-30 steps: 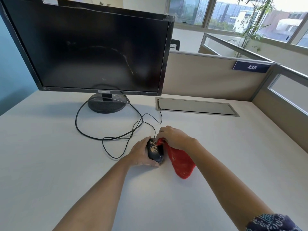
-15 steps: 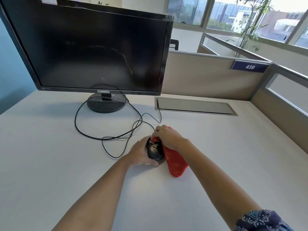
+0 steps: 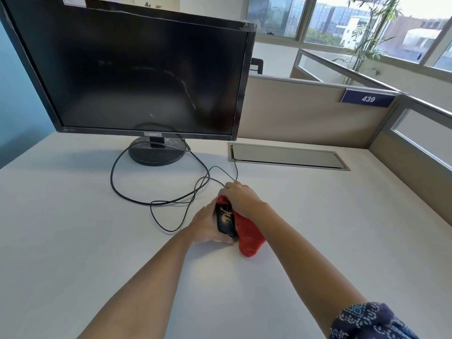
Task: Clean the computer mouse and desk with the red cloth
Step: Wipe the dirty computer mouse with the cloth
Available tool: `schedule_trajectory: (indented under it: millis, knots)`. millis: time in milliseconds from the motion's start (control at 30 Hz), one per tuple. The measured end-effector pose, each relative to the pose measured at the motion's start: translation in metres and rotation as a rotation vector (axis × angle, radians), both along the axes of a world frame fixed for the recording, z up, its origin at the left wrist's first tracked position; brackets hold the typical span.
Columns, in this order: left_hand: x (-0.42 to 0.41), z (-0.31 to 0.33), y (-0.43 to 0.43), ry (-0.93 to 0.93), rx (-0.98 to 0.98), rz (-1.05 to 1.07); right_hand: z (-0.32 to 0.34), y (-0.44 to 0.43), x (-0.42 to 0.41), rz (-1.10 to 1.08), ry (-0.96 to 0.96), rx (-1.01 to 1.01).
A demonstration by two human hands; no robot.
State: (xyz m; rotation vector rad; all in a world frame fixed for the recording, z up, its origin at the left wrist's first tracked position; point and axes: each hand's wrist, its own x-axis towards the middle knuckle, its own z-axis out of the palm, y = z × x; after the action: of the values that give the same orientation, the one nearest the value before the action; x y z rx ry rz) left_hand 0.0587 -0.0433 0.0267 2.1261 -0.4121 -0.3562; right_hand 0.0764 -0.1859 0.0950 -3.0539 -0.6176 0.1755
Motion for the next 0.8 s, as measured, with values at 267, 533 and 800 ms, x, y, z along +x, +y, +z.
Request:
schedule_trajectory:
  millis: [267, 533, 800]
  knots:
    - [0.0, -0.002, -0.001, 0.079, 0.066, 0.021, 0.001, -0.005, -0.005, 0.139, 0.001, -0.096]
    - [-0.002, 0.001, -0.002, 0.076, 0.07, 0.008, 0.019, -0.016, -0.003, 0.134, 0.159, -0.041]
    - [0.0, -0.002, -0.001, 0.05, 0.072, 0.004, 0.0, -0.016, -0.007, -0.054, 0.062, 0.142]
